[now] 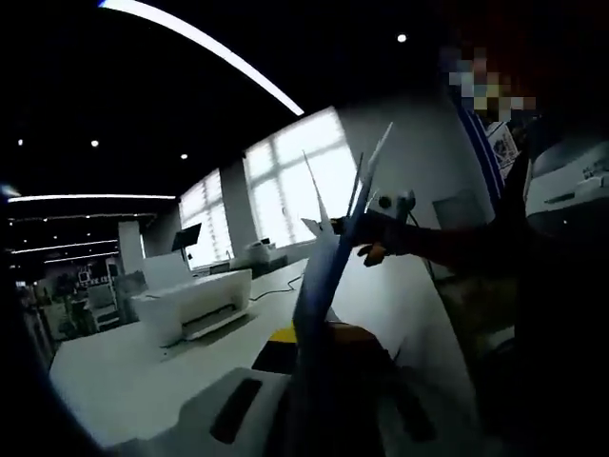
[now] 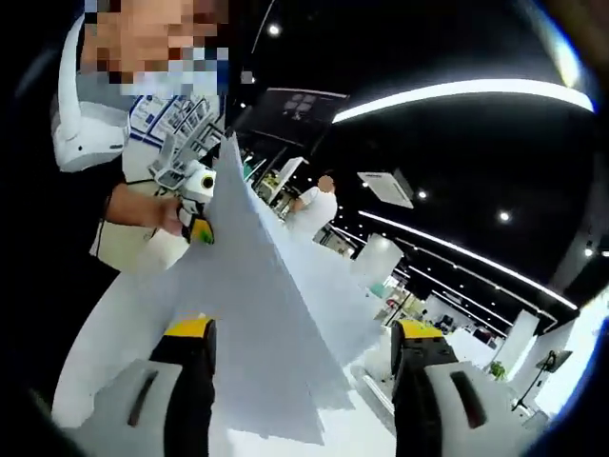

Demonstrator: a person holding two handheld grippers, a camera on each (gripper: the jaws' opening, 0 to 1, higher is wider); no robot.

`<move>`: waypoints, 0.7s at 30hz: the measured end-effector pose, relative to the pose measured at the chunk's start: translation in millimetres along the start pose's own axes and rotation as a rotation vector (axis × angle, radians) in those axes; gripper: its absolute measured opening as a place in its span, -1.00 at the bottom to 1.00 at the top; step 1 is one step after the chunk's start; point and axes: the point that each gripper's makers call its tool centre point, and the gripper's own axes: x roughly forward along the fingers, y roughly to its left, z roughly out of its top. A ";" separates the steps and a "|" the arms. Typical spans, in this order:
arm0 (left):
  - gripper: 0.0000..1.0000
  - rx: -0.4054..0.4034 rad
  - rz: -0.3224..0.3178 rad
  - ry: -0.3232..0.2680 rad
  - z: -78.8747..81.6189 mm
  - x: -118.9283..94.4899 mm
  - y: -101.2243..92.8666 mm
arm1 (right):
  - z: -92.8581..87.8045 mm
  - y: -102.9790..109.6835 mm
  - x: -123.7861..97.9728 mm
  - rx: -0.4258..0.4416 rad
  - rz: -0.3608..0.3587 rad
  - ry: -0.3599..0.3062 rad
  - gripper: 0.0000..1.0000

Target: Organize the stack of printing papers by aligning and flattening the scattered papers on the table

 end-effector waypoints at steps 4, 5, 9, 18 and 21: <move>-0.88 -0.012 -0.003 -0.021 1.9 -3.5 2.3 | -11.6 -6.4 -1.0 0.110 0.001 -0.030 0.64; -0.88 -0.012 -0.005 -0.024 2.3 -4.0 2.4 | -15.4 -6.8 -0.4 0.144 0.006 -0.037 0.65; -0.88 -0.005 -0.017 -0.037 4.5 -5.1 1.0 | -36.6 -2.5 7.1 0.310 0.046 -0.067 0.71; -0.88 -0.042 -0.050 -0.085 10.1 -10.0 -0.5 | -59.5 7.8 29.6 0.585 0.180 -0.222 0.49; -0.88 -0.045 -0.050 -0.093 11.3 -11.2 -0.6 | -56.9 9.7 32.6 0.600 0.205 -0.228 0.38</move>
